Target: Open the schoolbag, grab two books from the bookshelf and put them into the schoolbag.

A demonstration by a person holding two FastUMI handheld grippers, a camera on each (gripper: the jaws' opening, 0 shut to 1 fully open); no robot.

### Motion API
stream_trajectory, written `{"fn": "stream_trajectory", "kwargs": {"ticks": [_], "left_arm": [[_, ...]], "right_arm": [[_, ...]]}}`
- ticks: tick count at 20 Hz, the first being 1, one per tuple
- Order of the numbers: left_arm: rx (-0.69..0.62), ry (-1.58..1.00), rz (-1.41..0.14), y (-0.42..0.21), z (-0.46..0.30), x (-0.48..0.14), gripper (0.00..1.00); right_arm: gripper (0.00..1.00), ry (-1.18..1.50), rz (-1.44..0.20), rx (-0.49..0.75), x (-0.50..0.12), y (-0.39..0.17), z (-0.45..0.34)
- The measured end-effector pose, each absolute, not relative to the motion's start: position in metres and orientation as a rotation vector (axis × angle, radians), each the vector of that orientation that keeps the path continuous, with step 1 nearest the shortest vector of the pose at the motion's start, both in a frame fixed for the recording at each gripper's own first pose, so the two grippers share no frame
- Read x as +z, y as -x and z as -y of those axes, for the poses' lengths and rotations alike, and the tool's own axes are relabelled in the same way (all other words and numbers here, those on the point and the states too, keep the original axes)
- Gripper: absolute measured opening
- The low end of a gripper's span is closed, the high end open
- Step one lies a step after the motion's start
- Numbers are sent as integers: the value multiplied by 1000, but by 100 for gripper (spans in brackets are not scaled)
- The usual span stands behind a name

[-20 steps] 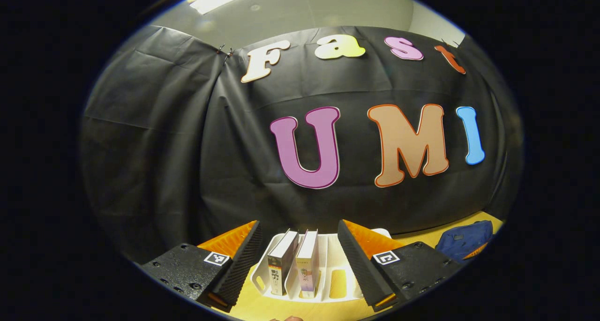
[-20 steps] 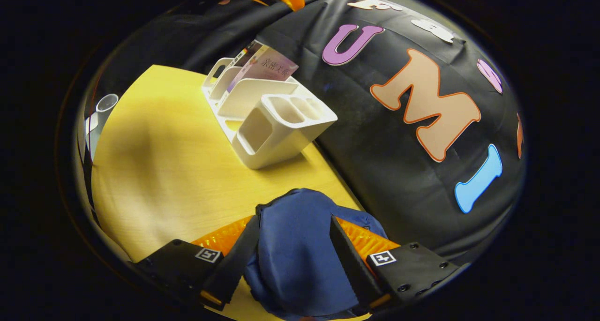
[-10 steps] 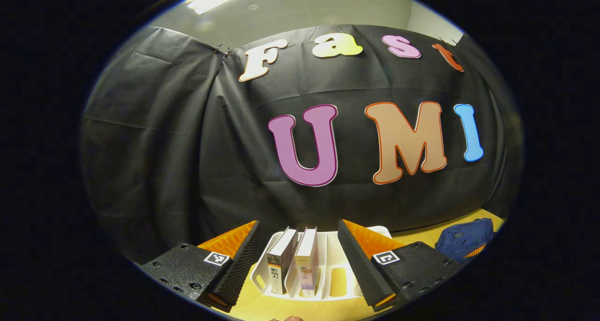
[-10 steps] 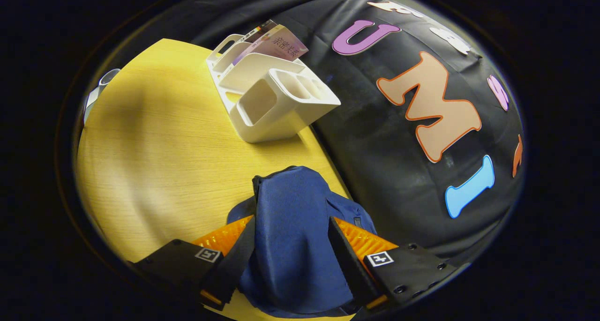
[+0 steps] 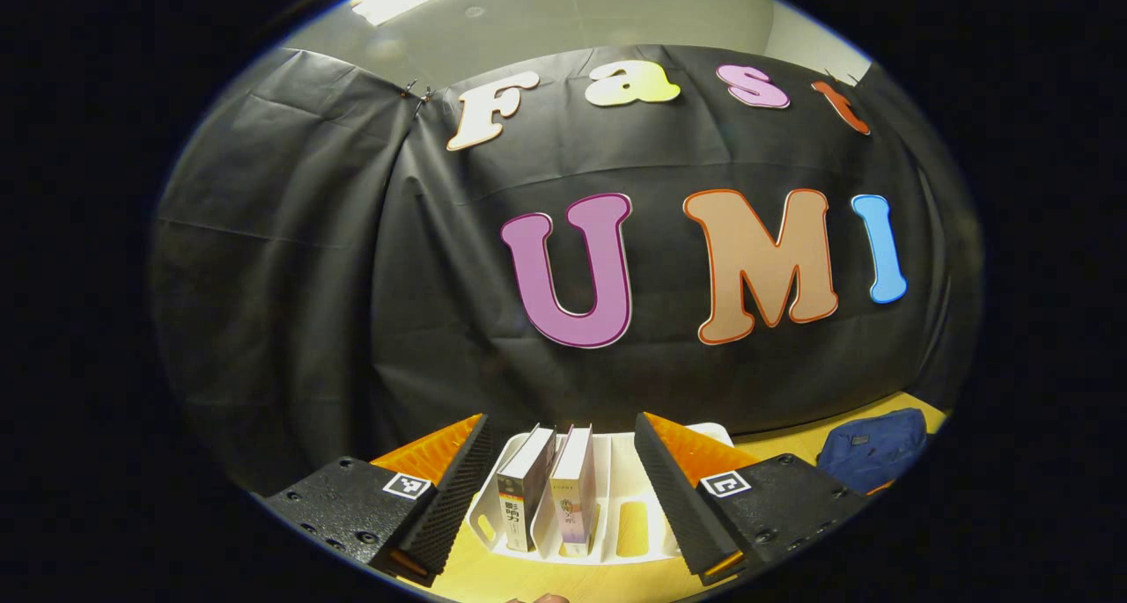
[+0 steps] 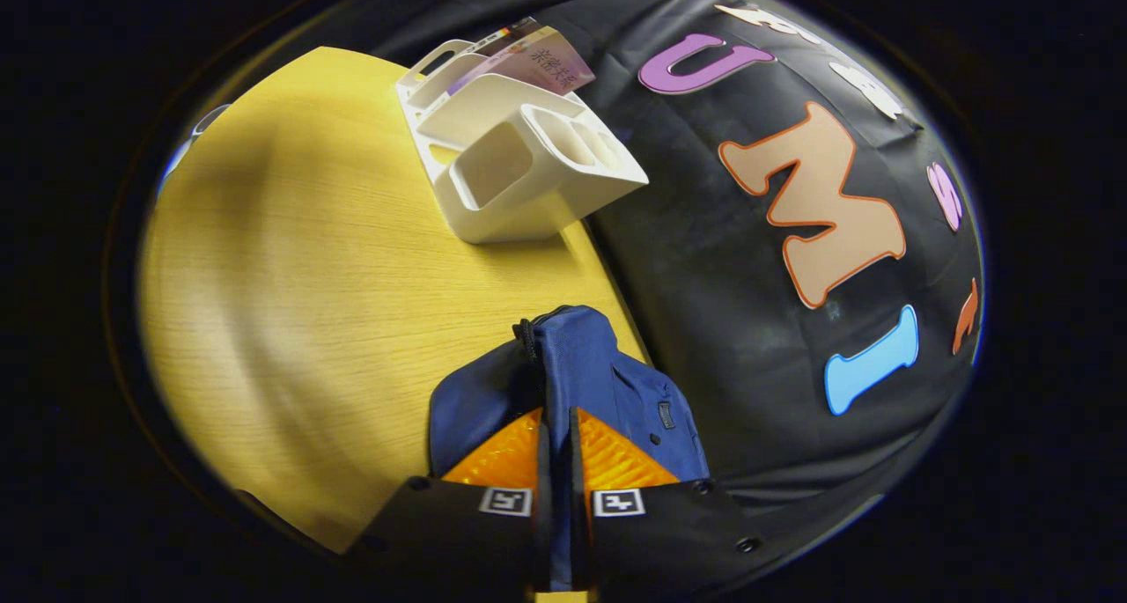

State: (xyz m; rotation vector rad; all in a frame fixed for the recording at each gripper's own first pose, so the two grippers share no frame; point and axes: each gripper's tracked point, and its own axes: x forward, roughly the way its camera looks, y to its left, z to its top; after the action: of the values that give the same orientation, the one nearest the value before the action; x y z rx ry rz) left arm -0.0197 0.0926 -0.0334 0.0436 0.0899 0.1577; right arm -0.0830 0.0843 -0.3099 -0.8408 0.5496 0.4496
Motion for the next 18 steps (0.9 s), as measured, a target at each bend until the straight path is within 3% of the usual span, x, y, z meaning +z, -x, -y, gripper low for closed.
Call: {"fn": "stream_trajectory", "kwargs": {"ticks": [2,4,18], "left_arm": [[165,-43,-95,21,-96,-36,96],[171,-42,-95,20,-98,-37,95],[185,-2,-152,12,-112,-65,95]], "right_arm": [[4,777,-579,422,-302,77,-81],[2,729,-601,409,-289,69,-82],[3,591,-597,313,-211,22,-67]]}}
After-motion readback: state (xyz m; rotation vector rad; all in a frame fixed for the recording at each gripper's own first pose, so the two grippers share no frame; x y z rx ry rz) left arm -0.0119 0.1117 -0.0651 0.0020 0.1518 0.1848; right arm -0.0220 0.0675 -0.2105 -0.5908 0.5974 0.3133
